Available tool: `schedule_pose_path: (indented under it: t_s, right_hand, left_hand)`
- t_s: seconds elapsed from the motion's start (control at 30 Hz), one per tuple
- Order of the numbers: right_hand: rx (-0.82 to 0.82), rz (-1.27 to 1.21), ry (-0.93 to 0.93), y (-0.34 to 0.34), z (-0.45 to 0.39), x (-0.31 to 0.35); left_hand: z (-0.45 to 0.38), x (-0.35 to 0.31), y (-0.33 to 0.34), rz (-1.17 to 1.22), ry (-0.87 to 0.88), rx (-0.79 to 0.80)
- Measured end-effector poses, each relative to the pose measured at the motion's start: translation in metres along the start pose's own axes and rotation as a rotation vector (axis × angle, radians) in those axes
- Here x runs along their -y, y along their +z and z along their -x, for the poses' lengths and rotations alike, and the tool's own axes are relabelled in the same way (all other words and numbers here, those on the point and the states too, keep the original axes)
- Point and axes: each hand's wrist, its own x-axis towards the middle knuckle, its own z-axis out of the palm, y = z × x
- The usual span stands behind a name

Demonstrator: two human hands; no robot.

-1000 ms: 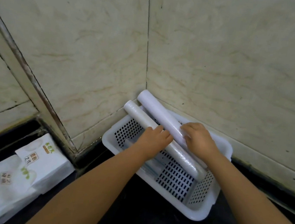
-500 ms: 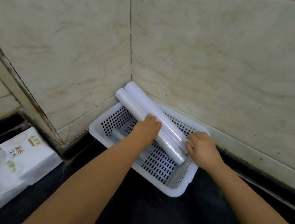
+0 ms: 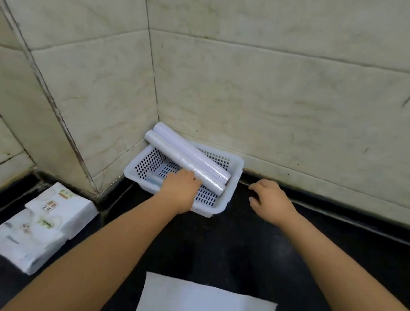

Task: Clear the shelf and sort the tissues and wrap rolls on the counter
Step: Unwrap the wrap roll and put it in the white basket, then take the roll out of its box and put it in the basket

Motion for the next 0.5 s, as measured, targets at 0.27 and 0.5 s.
schedule_pose_path:
  t_s: [0.27,0.5]
  right_hand:
    - [-0.044,0.075,0.121,-0.033,0.172,-0.004]
    - [0.003,0.108,0.470,-0.037,0.332,-0.066]
  left_hand:
    - [0.100,-0.097,-0.017,0.038,0.243,-0.030]
    - [0.133,-0.241,-0.030,0.002,0.548,-0.017]
